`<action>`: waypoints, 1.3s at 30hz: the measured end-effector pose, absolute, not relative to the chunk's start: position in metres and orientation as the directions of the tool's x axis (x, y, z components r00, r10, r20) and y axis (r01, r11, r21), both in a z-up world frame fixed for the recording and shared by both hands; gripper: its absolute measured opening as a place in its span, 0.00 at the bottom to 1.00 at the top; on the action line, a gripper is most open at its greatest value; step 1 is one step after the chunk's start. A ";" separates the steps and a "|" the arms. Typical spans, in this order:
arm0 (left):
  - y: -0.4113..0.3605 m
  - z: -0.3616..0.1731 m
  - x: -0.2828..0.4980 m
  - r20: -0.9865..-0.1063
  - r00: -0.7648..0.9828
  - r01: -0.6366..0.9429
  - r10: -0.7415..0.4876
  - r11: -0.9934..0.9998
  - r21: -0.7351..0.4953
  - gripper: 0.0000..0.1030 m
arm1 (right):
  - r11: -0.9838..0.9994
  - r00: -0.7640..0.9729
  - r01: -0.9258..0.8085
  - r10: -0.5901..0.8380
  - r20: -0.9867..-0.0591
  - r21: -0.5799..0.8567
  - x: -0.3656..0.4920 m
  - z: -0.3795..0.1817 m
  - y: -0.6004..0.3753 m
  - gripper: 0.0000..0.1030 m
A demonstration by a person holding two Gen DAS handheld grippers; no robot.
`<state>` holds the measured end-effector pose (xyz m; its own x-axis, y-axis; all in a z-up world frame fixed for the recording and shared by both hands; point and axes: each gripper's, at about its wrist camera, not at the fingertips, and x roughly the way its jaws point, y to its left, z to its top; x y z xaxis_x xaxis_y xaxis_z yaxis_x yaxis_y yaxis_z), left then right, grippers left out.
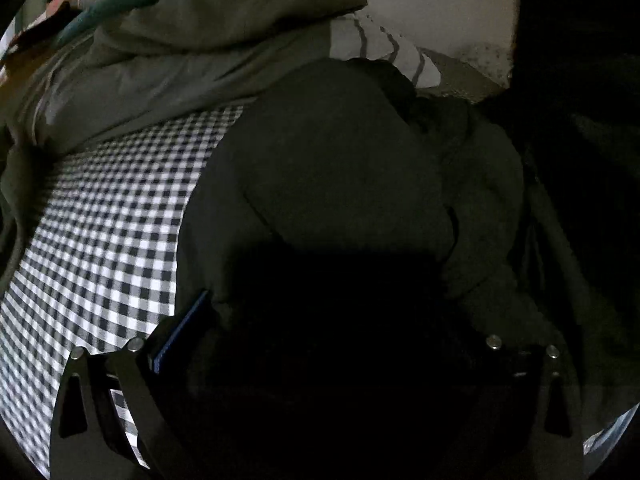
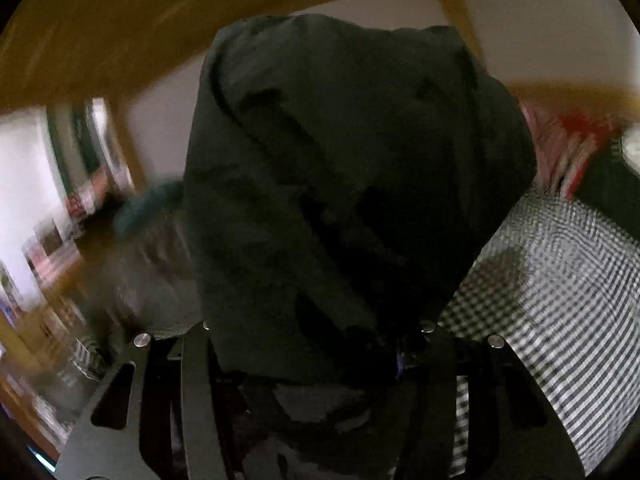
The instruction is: Fold large clothes
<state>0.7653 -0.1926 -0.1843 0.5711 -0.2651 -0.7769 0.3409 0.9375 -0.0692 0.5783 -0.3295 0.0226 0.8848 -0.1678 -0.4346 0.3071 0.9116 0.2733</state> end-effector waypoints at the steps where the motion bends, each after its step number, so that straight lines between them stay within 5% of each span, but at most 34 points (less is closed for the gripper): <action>1: -0.193 -0.184 0.768 -0.782 0.561 0.343 -0.271 0.936 -0.079 0.95 | 0.925 0.873 0.307 -0.181 -0.453 0.223 0.590 0.022 -0.316 0.48; 5: -0.160 -0.174 0.765 -0.762 0.530 0.338 -0.372 0.917 -0.212 0.95 | 0.967 0.803 0.254 -0.222 -0.553 -0.021 0.626 0.001 -0.250 0.48; 8: -0.098 -0.148 0.771 -0.688 0.614 0.197 -0.386 0.920 -0.340 0.95 | 0.966 0.763 0.173 -0.254 -0.595 -0.190 0.644 -0.043 -0.208 0.48; 11: -0.032 -0.123 0.779 -0.661 0.697 0.062 -0.276 0.943 -0.328 0.95 | 0.930 0.743 0.120 -0.316 -0.590 -0.347 0.647 -0.075 -0.167 0.49; 18: -0.004 -0.048 0.754 -0.530 0.746 0.155 -0.404 0.879 -0.452 0.95 | 0.752 0.710 -0.026 -0.450 -0.541 -0.659 0.655 -0.138 -0.110 0.49; 21: -0.063 -0.003 0.752 -0.508 0.729 0.313 -0.458 0.884 -0.347 0.95 | 0.725 0.712 -0.044 -0.460 -0.531 -0.687 0.655 -0.145 -0.104 0.49; 24: -0.164 0.013 0.766 -0.652 0.578 0.522 -0.491 0.836 -0.168 0.95 | 0.708 0.725 -0.036 -0.467 -0.507 -0.705 0.646 -0.148 -0.101 0.49; 27: -0.254 0.001 0.790 -0.727 0.557 0.589 -0.402 0.808 0.005 0.95 | 0.716 0.732 -0.043 -0.452 -0.510 -0.697 0.635 -0.147 -0.100 0.51; 28: -0.284 -0.019 0.809 -0.817 0.475 0.623 -0.328 0.780 0.049 0.95 | 0.746 0.720 -0.039 -0.440 -0.537 -0.665 0.633 -0.144 -0.105 0.53; 30: -0.309 -0.052 0.838 -0.849 0.493 0.620 -0.187 0.760 0.192 0.95 | 0.755 0.763 -0.044 -0.398 -0.510 -0.654 0.618 -0.139 -0.114 0.63; 33: -0.294 -0.074 0.871 -0.885 0.407 0.605 -0.225 0.792 0.077 0.96 | 0.770 0.824 -0.235 -0.166 -0.541 -0.594 0.568 -0.125 -0.132 0.95; 36: -0.276 -0.091 0.874 -0.862 0.438 0.580 -0.257 0.813 0.053 0.96 | 0.797 0.825 -0.403 0.104 -0.556 -0.449 0.512 -0.101 -0.166 0.97; 39: -0.265 -0.106 0.867 -0.805 0.504 0.559 -0.315 0.829 0.026 0.96 | 0.906 0.826 -0.359 0.198 -0.527 -0.223 0.506 -0.067 -0.230 0.97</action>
